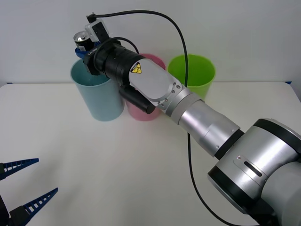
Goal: Put cans in the blue bin and PET bottles in the pink bin and trash in the green bin.
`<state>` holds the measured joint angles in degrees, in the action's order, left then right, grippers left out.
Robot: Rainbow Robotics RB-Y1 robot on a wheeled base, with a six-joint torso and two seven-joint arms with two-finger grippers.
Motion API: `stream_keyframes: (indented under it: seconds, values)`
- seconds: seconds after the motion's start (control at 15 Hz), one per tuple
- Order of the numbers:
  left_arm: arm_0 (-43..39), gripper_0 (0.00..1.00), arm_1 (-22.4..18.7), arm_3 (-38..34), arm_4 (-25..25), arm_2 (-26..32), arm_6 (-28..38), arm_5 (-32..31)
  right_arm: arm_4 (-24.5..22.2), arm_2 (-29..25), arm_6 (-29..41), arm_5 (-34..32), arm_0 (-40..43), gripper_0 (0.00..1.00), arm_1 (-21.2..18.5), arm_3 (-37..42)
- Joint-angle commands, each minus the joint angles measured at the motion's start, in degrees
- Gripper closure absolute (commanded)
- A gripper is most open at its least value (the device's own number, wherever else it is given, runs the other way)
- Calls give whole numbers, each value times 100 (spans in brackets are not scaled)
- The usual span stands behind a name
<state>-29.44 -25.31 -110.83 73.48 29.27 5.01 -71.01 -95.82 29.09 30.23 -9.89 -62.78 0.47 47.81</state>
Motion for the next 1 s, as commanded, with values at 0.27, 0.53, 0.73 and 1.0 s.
stream_keyframes:
  seconds: [0.27,0.53,0.73,1.0]
  values:
    - [0,0,0,0,0,0,0,0,-7,71,9,48,-7,100,53,-219]
    - [0,0,0,0,0,0,0,0,-7,106,9,57,-7,100,53,-219]
    - [0,0,0,0,0,0,0,0,-16,132,-26,127,2,54,53,-219]
    - [0,0,0,0,0,0,0,0,-16,141,-79,180,-7,0,53,-219]
